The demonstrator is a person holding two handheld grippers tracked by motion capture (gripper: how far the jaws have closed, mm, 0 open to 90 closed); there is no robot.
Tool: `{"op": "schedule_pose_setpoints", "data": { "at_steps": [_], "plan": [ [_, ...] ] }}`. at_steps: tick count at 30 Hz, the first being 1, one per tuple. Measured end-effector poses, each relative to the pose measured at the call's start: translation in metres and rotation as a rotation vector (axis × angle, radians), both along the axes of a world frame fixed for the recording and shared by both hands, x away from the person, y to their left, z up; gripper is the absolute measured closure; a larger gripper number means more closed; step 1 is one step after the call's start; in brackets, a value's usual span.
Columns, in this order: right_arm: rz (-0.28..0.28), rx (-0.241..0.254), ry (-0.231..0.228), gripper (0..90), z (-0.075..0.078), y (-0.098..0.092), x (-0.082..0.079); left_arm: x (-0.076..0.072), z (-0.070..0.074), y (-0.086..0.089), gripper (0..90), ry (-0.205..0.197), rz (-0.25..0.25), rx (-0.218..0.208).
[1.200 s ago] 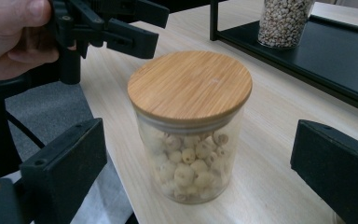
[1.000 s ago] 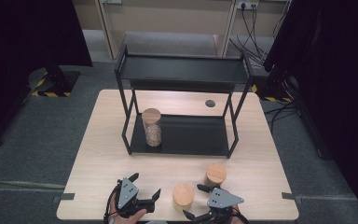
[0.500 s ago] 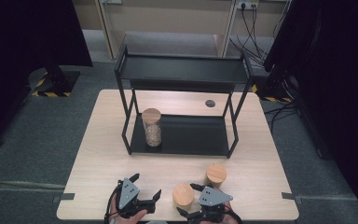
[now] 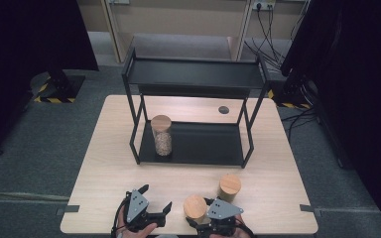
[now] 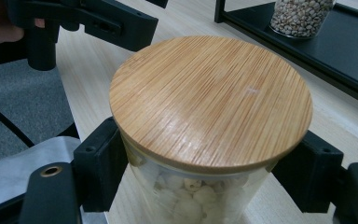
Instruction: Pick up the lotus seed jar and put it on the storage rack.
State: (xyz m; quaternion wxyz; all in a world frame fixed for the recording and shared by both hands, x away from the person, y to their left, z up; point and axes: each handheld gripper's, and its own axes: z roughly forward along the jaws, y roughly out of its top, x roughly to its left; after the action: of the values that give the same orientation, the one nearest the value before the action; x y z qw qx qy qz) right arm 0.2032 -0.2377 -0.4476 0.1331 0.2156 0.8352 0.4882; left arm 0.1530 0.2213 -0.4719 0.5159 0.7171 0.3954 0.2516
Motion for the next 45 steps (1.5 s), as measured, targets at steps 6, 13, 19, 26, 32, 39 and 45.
{"op": "schedule_pose_setpoints", "data": {
  "at_steps": [6,13,19,26,32,39,45],
  "plan": [
    [-0.006,0.026,-0.009,25.3,0.006,-0.006,-0.003,0.001,0.0,0.0,2.2,0.005,-0.004,0.001],
    [0.008,0.024,-0.02,25.4,0.019,-0.007,-0.005,0.0,0.0,0.0,2.2,0.002,0.001,0.001],
    [0.02,0.019,-0.035,25.3,0.037,-0.007,-0.002,0.0,0.0,0.0,2.2,0.003,0.003,-0.001],
    [0.028,0.019,-0.039,25.4,0.059,-0.011,0.007,0.0,0.0,0.001,2.2,0.002,0.005,-0.001],
    [0.03,0.021,-0.031,25.4,0.077,-0.012,0.017,0.001,0.0,0.001,2.2,0.003,0.008,0.0],
    [0.023,0.014,-0.045,25.4,0.093,-0.011,0.027,0.001,0.0,0.001,2.2,0.005,0.007,0.001],
    [0.021,0.017,-0.027,25.3,0.103,-0.01,0.044,0.001,-0.001,0.001,2.2,0.007,0.007,0.0]
  ]
}}
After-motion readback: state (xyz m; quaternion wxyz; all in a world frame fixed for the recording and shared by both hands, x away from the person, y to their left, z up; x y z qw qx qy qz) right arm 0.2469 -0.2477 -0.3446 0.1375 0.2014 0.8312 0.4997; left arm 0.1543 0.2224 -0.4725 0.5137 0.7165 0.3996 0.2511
